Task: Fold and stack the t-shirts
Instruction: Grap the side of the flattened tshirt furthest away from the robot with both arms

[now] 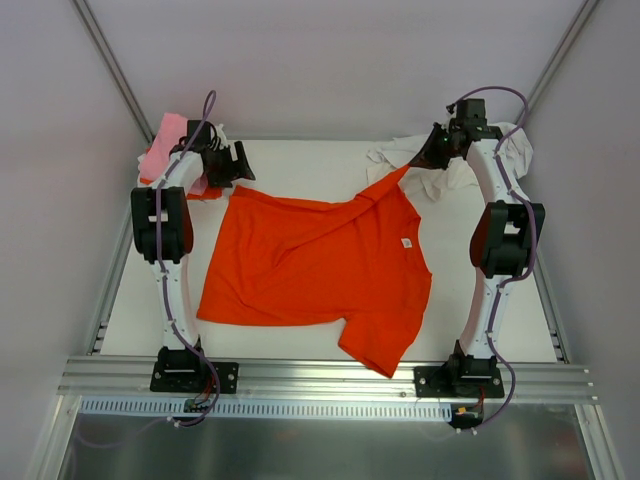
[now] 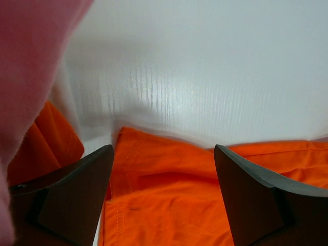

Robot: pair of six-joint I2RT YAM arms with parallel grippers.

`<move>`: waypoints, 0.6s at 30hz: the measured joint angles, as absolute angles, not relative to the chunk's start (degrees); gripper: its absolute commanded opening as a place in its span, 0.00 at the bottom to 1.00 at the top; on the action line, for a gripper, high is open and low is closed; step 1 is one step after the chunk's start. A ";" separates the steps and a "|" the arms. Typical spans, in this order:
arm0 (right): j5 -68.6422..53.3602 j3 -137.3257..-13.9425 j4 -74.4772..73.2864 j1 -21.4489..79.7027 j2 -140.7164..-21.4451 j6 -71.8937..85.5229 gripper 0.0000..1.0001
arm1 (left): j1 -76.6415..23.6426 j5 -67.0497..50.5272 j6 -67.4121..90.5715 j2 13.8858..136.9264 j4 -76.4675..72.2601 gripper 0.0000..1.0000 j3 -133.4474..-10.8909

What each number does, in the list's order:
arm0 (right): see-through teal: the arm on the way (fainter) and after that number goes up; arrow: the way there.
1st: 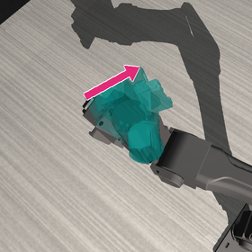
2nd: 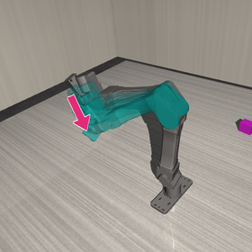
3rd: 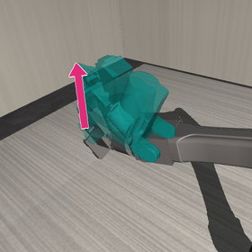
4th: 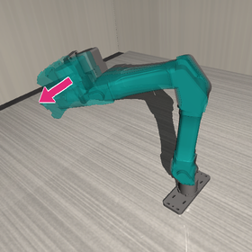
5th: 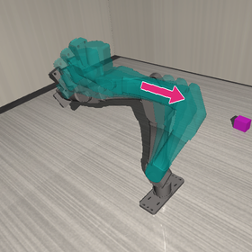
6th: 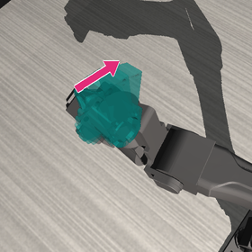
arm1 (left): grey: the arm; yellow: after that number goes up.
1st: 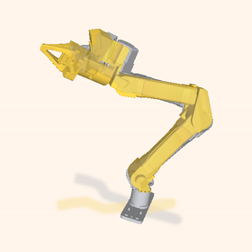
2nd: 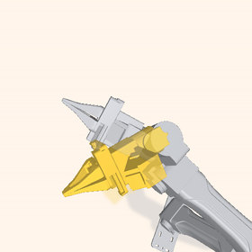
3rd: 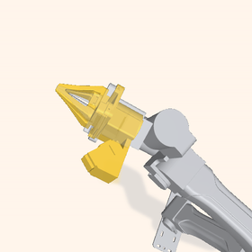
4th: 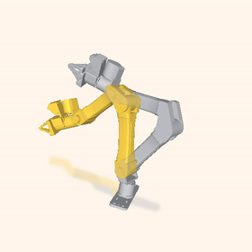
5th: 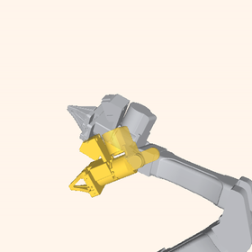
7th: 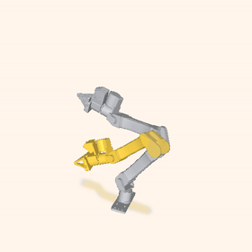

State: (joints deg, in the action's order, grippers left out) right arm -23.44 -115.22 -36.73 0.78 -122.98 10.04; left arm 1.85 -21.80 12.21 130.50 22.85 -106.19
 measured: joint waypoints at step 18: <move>-23.49 -117.43 -37.17 0.62 -123.87 10.11 0.00 | 1.85 -20.64 12.27 134.61 26.52 0.80 -111.79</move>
State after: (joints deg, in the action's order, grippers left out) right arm -23.49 -117.43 -37.17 0.62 -123.87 10.11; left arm 1.85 -20.64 12.27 134.61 26.52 -111.79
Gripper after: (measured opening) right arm 0.015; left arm 0.808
